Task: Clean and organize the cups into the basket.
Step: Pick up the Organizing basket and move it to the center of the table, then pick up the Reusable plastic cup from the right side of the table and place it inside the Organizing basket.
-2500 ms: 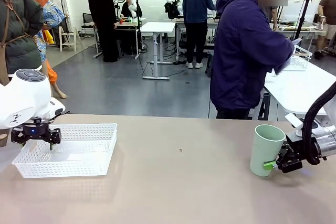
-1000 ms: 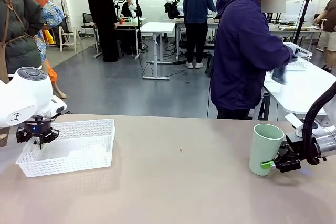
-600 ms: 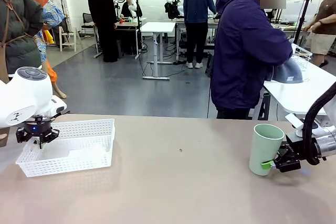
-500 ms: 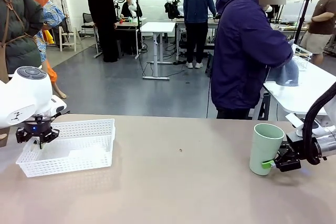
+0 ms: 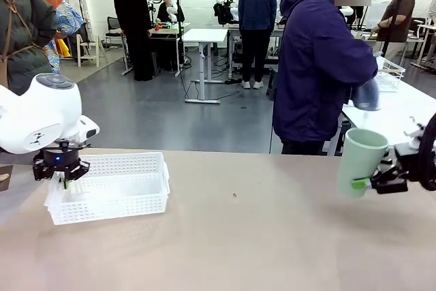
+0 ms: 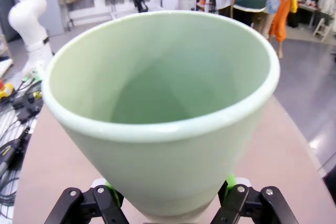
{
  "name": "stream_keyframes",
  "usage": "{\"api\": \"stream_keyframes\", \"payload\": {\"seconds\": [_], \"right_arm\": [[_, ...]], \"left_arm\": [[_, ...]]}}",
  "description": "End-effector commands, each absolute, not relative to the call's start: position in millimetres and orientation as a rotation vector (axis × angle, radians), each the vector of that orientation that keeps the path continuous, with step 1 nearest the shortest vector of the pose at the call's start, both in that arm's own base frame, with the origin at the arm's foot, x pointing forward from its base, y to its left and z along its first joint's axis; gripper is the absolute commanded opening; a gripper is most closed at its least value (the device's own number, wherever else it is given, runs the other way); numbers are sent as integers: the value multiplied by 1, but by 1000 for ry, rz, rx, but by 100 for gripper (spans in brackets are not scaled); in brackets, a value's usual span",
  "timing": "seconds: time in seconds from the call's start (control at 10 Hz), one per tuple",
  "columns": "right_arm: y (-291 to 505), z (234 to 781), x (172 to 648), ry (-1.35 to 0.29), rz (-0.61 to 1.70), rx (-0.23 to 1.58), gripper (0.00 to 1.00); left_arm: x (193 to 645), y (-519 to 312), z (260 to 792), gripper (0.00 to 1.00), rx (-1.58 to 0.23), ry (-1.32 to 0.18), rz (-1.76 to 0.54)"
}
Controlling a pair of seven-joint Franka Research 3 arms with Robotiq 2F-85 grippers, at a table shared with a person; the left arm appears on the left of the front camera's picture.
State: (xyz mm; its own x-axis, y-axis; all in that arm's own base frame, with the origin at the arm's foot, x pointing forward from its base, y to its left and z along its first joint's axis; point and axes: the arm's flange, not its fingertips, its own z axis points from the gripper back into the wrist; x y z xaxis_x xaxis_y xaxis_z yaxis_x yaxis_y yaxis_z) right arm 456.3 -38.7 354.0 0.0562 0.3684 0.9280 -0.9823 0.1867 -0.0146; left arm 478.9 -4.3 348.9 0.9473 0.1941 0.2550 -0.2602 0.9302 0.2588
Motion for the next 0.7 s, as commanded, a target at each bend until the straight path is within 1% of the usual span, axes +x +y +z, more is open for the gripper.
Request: {"api": "stream_keyframes", "payload": {"seconds": [0.0, 0.3, 0.4, 0.5, 0.6], "right_arm": [[-41, 392, 441, -1029, 1171, 764, 18], [-54, 471, 421, -1108, 1173, 737, 18], [-58, 482, 415, -1118, 1173, 723, 18], [-51, 455, 433, -1101, 1188, 727, 18], [-51, 455, 433, -1101, 1188, 727, 18]], "left_arm": [[485, -34, 355, 0, 318, -186, 190], [499, -94, 350, 0, 337, -176, 146], [501, -110, 348, 0, 335, -185, 142], [501, -129, 348, 0, 336, -196, 126], [498, -149, 351, 0, 326, -204, 106]]}}
